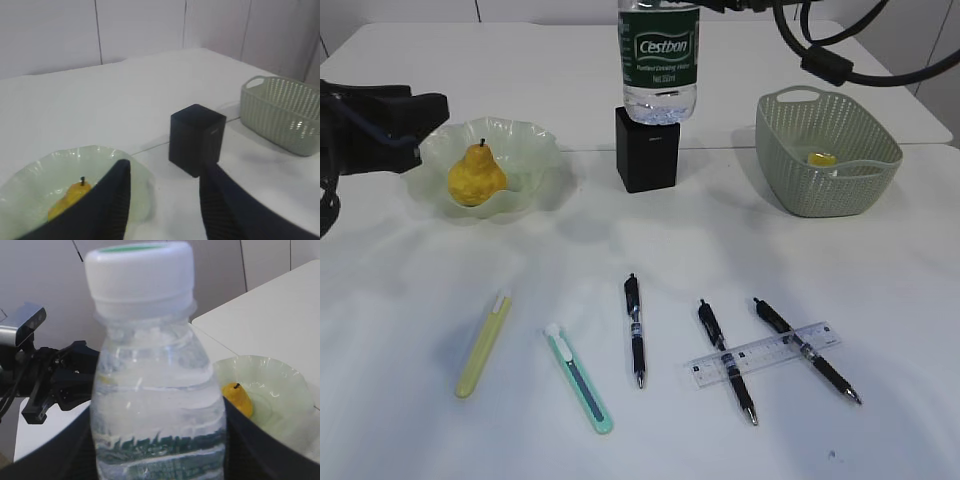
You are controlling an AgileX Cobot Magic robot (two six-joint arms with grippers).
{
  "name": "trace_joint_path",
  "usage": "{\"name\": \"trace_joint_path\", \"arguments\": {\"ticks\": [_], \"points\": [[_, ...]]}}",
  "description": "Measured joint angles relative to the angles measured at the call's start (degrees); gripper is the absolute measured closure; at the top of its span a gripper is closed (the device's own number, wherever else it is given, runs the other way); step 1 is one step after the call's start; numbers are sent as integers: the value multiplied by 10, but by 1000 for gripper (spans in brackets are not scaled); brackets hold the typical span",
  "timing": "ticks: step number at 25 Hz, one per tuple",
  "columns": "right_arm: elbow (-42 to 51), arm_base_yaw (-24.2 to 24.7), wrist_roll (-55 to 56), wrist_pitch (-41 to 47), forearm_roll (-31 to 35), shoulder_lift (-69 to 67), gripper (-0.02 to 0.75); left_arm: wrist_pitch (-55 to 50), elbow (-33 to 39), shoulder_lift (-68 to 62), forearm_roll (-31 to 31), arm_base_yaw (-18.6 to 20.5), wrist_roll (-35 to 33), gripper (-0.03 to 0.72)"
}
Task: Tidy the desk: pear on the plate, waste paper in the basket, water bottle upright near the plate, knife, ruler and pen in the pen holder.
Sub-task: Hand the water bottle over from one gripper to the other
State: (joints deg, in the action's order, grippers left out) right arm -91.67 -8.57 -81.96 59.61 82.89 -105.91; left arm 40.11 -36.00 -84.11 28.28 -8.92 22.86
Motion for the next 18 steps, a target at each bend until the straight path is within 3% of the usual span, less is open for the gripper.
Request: {"name": "trace_joint_path", "arguments": {"ticks": [5,11,18], "points": [[0,0,-1,0,0,0,306,105,0,-45,110,26,111,368],[0,0,-2,1,0,0,306,198,0,-84,245,75,177,368],[0,0,-10,11,0,0,306,201,0,-86,271,79,181,368]]}}
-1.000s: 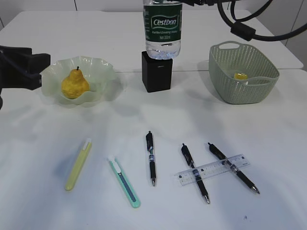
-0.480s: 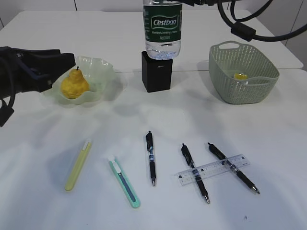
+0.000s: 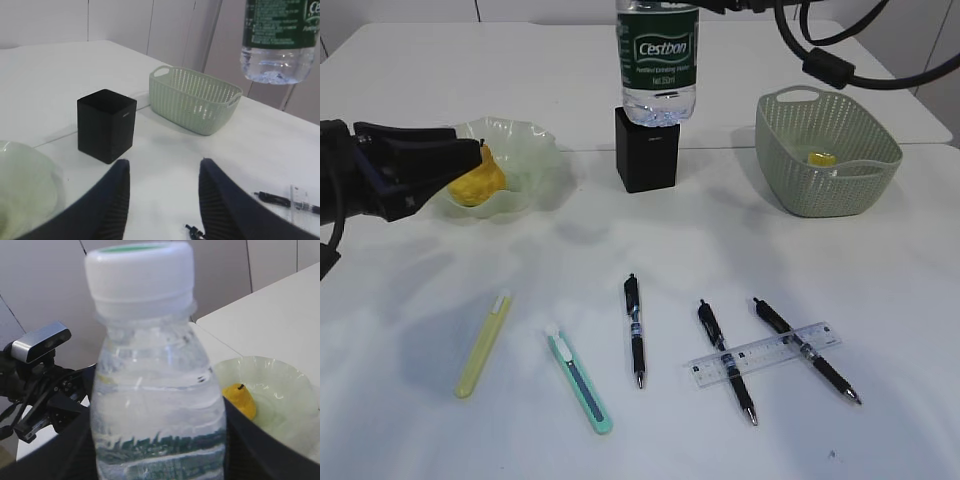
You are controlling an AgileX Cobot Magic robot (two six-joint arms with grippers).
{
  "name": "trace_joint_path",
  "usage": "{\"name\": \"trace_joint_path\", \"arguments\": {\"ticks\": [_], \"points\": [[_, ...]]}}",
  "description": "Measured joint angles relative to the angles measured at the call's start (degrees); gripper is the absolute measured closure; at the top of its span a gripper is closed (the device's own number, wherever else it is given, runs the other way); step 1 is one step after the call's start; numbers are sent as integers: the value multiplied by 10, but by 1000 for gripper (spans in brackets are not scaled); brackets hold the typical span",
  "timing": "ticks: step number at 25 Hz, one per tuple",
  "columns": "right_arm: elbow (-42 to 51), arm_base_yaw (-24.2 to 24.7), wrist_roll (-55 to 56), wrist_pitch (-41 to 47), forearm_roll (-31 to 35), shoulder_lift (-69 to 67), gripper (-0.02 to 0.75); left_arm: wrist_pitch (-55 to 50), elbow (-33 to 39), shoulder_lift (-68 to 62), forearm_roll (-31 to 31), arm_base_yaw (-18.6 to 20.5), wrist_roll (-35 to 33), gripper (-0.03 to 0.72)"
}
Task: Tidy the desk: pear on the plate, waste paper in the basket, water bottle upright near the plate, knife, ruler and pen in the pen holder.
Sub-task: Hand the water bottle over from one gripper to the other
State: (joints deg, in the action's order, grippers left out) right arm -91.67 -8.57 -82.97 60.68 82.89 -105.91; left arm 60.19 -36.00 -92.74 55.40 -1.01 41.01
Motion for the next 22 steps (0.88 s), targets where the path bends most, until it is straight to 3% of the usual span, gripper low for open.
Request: {"name": "trace_joint_path", "arguments": {"ticks": [7,9,13,15,22], "points": [[0,0,-4,4,0,0,306,-40,0,0,1,1,2,358],[0,0,-4,6,0,0,306,-40,0,0,1,1,9,305],[0,0,-4,8,0,0,306,-40,0,0,-1,1,42,84],[0,0,-4,9,0,0,306,-40,0,0,-2,1,62,29],[0,0,-4,19,-1,0,306,-40,0,0,-19,-33,98,1]]}}
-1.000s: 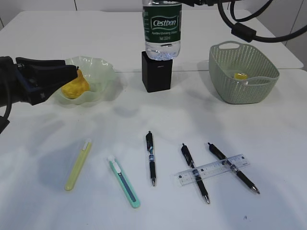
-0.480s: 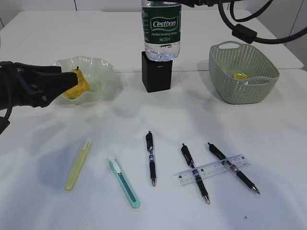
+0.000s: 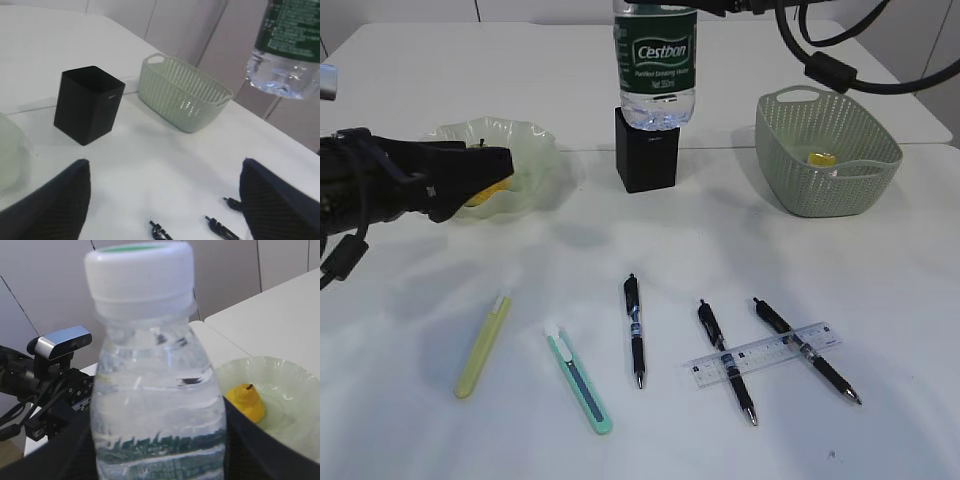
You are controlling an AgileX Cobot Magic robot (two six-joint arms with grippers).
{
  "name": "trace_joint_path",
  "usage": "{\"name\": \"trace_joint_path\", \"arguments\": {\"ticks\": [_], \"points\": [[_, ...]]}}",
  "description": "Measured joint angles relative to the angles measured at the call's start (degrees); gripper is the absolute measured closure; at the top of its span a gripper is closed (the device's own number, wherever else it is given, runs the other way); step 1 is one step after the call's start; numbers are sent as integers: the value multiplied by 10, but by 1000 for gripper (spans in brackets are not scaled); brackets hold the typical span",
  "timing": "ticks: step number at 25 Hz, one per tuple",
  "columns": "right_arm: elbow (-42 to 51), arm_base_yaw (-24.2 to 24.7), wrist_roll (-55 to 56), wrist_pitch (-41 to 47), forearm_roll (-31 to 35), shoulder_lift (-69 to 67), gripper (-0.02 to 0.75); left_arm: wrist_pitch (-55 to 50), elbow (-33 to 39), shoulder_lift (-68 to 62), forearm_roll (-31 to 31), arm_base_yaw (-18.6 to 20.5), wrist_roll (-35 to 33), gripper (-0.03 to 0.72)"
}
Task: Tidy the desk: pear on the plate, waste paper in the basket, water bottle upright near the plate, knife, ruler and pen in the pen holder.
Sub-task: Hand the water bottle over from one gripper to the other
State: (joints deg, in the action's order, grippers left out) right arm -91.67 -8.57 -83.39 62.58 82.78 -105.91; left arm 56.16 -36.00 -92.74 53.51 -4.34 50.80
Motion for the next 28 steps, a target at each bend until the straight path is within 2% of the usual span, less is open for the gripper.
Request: {"name": "trace_joint_path", "arguments": {"ticks": [7,18,28], "points": [[0,0,-1,15,-2,0,306,0,-9,0,-18,-55,2,1],[0,-15,-1,34,-27,-1,306,-45,-76,0,-18,-111,22,1],[0,-36,-5,38,-25,-25,306,-48,-79,0,-13,-119,57,1]]}}
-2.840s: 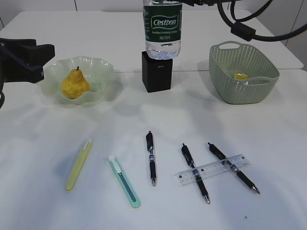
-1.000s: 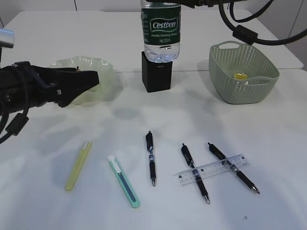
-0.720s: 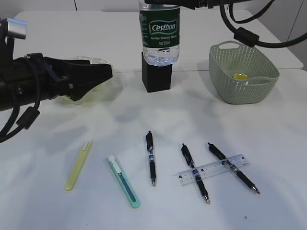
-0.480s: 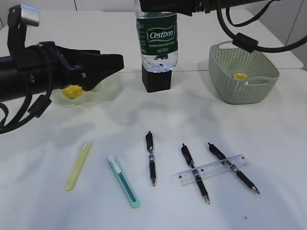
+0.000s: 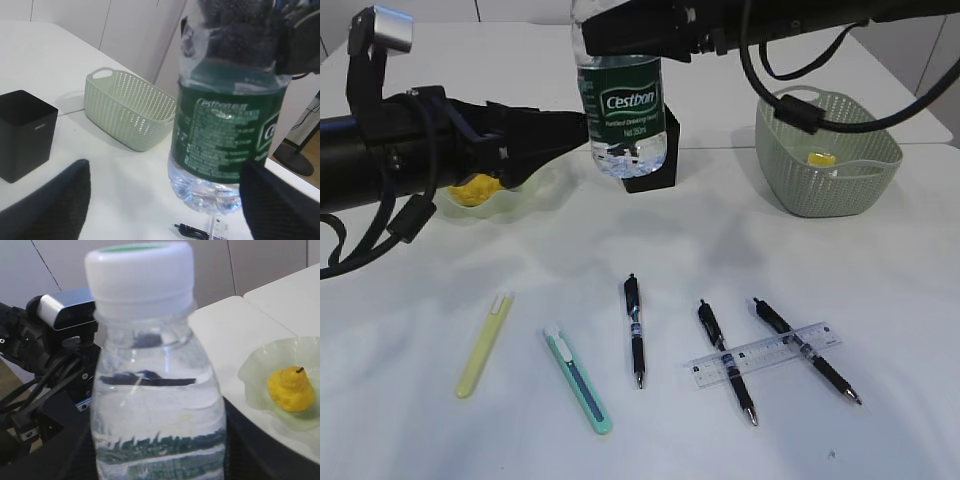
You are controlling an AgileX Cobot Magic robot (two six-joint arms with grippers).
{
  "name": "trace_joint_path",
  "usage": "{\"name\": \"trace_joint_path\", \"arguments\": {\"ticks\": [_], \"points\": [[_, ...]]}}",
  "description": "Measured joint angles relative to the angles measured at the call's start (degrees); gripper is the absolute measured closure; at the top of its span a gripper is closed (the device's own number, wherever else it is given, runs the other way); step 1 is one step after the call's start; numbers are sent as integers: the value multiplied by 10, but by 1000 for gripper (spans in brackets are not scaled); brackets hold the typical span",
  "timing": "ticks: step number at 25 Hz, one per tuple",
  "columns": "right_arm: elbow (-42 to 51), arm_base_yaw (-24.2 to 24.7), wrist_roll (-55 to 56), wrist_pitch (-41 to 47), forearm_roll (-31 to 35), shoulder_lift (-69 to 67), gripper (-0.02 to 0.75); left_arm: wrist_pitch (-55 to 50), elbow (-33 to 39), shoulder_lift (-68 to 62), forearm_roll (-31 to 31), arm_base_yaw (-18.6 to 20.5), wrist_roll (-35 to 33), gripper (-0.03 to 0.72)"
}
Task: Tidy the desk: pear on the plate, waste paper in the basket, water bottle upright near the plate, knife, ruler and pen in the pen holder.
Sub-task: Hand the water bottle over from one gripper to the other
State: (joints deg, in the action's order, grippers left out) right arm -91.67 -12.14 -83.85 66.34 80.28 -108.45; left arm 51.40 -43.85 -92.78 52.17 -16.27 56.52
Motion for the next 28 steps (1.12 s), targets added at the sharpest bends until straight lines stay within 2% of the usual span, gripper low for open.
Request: {"name": "trace_joint_path", "arguments": {"ticks": [20,28], "points": [[0,-11,-9,-1,25,-19,306,38,-4,0,33,0,71,1],[0,-11,-9,3,37,-19,306,19,-38,-1,48,-30,84,1]]}}
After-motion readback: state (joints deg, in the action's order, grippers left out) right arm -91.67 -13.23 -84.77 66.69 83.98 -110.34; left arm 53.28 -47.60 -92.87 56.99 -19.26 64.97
